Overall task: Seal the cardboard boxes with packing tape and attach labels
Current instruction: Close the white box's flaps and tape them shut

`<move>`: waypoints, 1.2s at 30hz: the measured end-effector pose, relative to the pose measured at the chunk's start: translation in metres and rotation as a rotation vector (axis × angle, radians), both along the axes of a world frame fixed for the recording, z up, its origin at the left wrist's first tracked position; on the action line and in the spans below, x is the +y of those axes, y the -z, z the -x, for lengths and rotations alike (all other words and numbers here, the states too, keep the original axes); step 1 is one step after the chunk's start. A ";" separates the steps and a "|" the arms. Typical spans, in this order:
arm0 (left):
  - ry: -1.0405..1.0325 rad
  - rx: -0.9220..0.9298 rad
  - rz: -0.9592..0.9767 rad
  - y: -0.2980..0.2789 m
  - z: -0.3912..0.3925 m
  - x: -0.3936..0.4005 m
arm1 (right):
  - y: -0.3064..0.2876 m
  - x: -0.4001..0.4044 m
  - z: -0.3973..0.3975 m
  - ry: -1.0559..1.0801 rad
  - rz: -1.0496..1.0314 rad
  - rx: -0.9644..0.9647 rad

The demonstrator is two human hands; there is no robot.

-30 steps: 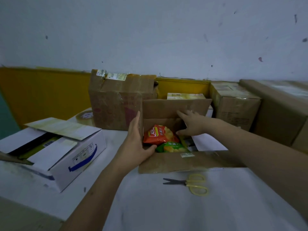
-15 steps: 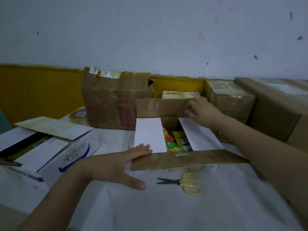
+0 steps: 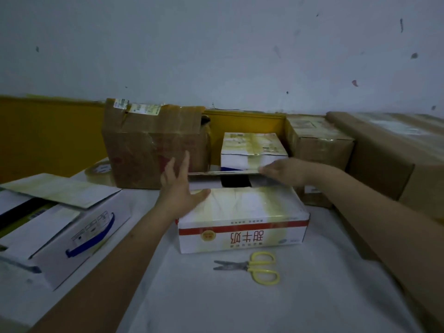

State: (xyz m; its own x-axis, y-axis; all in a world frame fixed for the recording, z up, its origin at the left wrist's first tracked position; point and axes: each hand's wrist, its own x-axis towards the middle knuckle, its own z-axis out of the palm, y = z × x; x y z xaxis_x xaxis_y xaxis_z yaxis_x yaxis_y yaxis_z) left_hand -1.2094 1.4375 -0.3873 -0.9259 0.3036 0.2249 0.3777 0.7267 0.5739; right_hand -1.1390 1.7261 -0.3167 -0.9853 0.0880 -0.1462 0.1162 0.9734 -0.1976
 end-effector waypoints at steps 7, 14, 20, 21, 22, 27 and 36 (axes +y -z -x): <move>0.190 -0.210 0.269 0.007 0.011 0.013 | 0.073 -0.001 -0.007 -0.042 -0.064 -0.037; 0.219 -0.195 0.335 0.011 0.014 0.019 | 0.074 -0.014 -0.032 0.017 -0.120 -0.024; 0.226 -0.168 0.186 0.016 0.011 0.020 | 0.071 -0.022 -0.040 0.061 -0.183 -0.072; 0.233 -0.188 0.149 0.013 0.008 0.018 | 0.066 -0.025 -0.041 0.065 -0.205 -0.077; 0.237 -0.192 0.123 0.009 0.003 0.014 | 0.061 -0.031 -0.041 0.070 -0.222 -0.047; 0.124 0.168 -0.284 -0.002 -0.055 -0.069 | 0.043 -0.127 -0.057 -0.066 0.027 0.753; -0.751 -0.125 -0.642 0.071 -0.183 -0.223 | 0.135 -0.297 -0.063 -0.539 0.267 0.537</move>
State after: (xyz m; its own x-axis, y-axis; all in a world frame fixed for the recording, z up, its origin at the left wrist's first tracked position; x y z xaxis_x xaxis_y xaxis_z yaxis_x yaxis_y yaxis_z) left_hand -1.0265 1.2149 -0.4584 -0.8561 -0.5161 0.0287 -0.1433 0.2904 0.9461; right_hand -1.0756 1.4294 -0.4522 -0.8241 -0.3902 0.4106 -0.5325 0.7807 -0.3269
